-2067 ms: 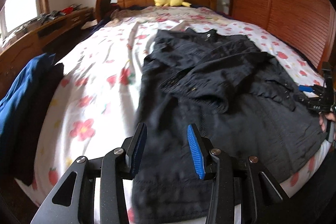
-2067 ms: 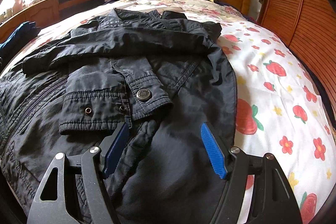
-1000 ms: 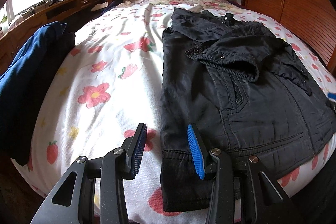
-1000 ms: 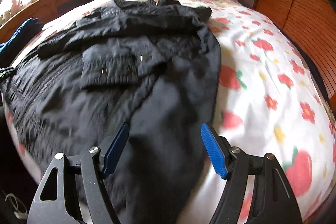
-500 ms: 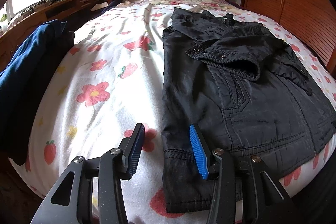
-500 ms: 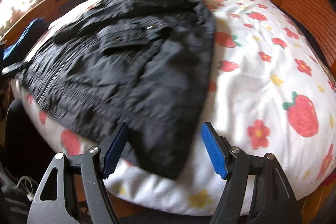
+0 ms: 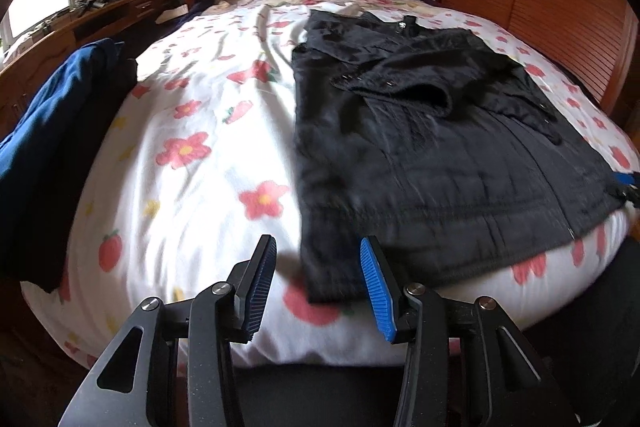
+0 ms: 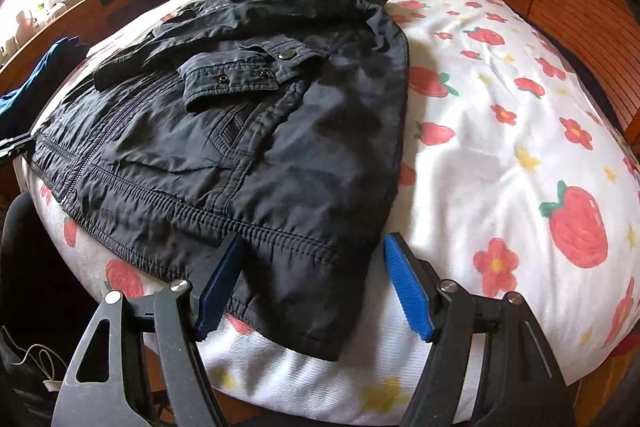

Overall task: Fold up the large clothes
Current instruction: 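Grasp the hem with the left tool while the right tool grasps the hem too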

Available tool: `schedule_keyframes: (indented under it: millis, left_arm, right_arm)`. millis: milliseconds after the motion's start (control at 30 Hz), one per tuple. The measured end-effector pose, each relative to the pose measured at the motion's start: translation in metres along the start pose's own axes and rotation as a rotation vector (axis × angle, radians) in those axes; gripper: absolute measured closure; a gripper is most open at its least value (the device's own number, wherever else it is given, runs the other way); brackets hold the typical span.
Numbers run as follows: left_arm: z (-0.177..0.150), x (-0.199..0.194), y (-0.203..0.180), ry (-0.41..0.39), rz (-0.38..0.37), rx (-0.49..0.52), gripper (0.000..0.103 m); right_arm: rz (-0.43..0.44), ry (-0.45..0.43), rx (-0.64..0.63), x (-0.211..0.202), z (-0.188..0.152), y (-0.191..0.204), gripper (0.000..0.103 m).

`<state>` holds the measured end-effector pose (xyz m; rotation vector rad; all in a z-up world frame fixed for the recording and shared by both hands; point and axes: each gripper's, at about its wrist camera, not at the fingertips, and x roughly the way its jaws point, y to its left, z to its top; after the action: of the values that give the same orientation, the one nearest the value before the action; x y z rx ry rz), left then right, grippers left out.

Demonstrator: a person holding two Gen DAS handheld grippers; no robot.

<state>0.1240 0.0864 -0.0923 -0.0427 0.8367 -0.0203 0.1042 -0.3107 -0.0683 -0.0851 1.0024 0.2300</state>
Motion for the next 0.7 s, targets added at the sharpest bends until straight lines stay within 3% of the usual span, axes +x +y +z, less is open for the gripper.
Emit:
schedule_keyframes:
  millis: [167, 200, 233, 333, 433, 533, 700]
  left_arm:
    - [-0.004, -0.001, 0.001, -0.005, -0.011, -0.013, 0.060]
    - [-0.004, -0.002, 0.001, -0.008, -0.014, -0.018, 0.065]
    - [-0.004, -0.003, 0.001, -0.008, -0.030, -0.023, 0.080]
    - [-0.001, -0.006, -0.003, -0.008, -0.028, -0.028, 0.091]
    - [0.002, -0.012, -0.005, -0.022, -0.041, -0.027, 0.097]
    - [0.013, -0.028, -0.008, -0.076, -0.052, -0.037, 0.098]
    - [0.052, -0.073, -0.017, -0.223, -0.079, -0.037, 0.099]
  right_arm:
    - [0.027, -0.004, 0.023, 0.001, -0.001, 0.001, 0.033]
    - [0.029, -0.007, 0.023, 0.000, 0.000, 0.002, 0.036]
    - [0.034, -0.011, 0.025, 0.000, 0.001, 0.004, 0.037]
    - [0.057, -0.024, 0.022, -0.001, 0.003, 0.006, 0.050]
    - [0.088, -0.050, 0.017, -0.004, 0.007, 0.007, 0.070]
    - [0.100, -0.113, 0.036, -0.013, 0.015, 0.007, 0.083]
    - [0.099, -0.246, 0.021, -0.044, 0.042, 0.018, 0.089]
